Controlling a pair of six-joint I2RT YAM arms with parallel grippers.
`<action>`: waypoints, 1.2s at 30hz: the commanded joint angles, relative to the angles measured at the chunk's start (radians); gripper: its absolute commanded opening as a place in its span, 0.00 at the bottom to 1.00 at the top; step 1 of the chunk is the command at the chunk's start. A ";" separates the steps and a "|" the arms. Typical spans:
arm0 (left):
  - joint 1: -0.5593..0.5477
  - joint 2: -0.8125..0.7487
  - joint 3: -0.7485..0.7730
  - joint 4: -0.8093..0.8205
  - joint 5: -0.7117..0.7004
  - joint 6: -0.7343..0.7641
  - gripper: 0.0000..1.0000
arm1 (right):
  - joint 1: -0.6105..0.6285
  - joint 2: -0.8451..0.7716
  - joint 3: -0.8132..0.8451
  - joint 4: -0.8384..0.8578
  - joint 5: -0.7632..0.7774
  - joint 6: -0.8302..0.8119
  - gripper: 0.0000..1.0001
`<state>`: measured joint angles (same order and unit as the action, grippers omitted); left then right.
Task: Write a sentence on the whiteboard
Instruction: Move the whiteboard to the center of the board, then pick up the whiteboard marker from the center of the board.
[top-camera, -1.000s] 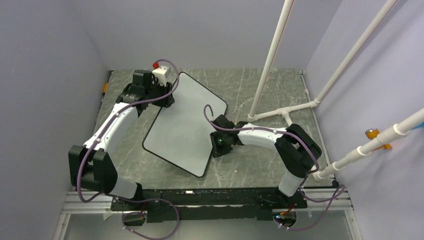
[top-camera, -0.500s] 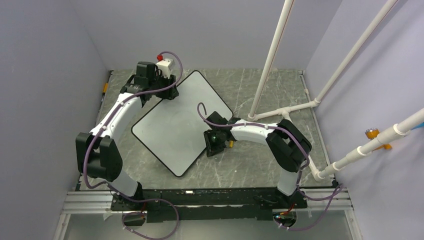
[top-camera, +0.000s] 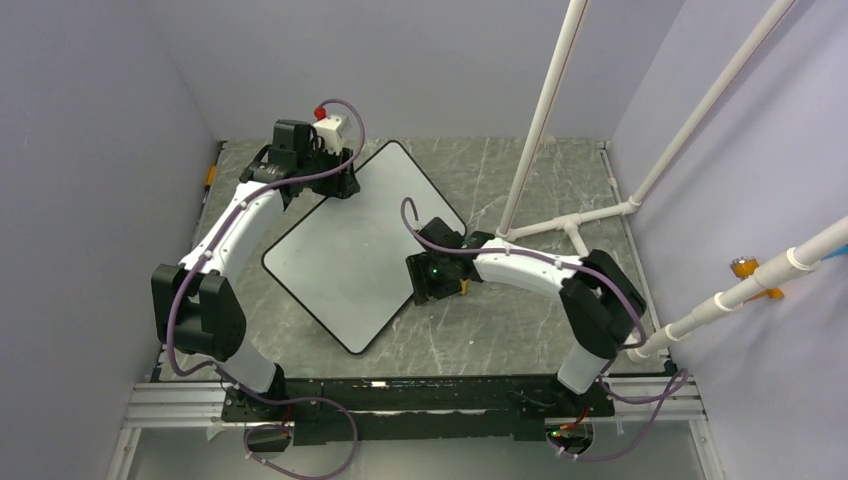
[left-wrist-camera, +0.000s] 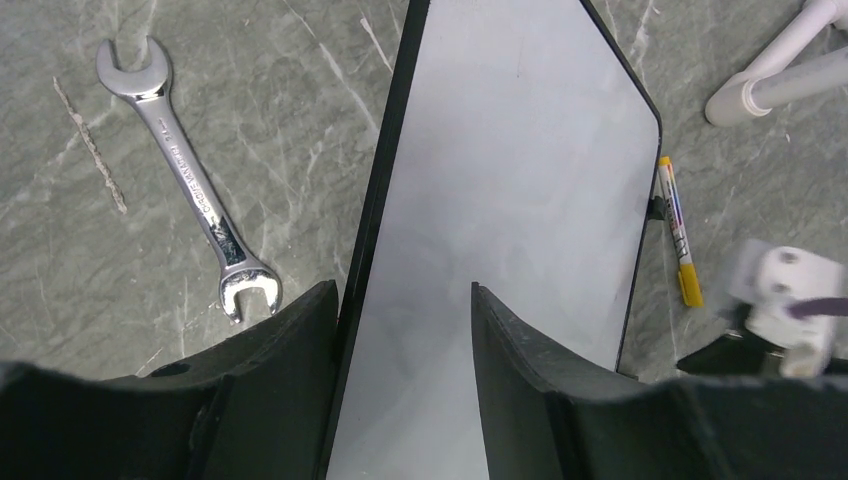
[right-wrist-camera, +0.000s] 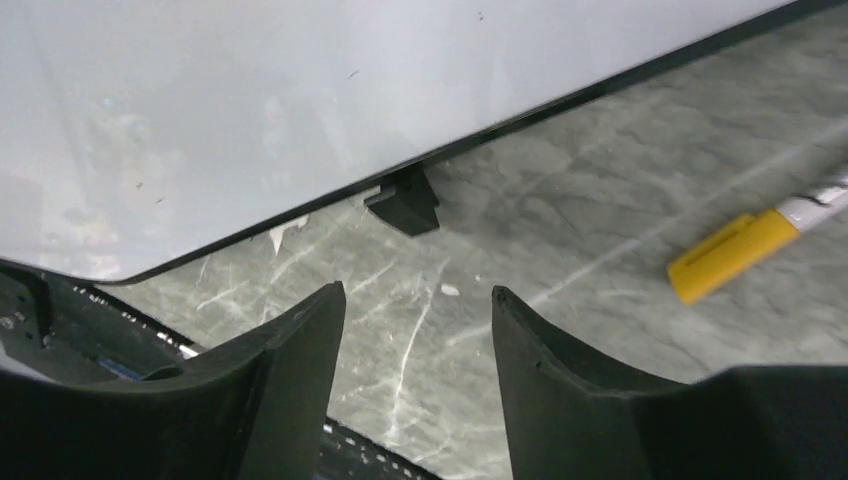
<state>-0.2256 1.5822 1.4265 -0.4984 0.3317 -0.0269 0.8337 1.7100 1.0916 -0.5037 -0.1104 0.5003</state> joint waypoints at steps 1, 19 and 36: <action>-0.014 0.004 0.052 -0.018 0.032 -0.028 0.55 | -0.005 -0.109 0.047 -0.085 0.082 -0.024 0.60; -0.006 0.010 0.088 -0.018 0.015 -0.045 0.71 | -0.211 -0.305 -0.117 -0.032 0.352 0.076 0.59; -0.006 -0.032 0.116 -0.030 -0.002 -0.043 0.75 | -0.237 -0.132 -0.108 0.080 0.390 0.090 0.57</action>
<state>-0.2268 1.6035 1.4929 -0.5316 0.3199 -0.0513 0.6029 1.5497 0.9653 -0.4831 0.2539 0.5804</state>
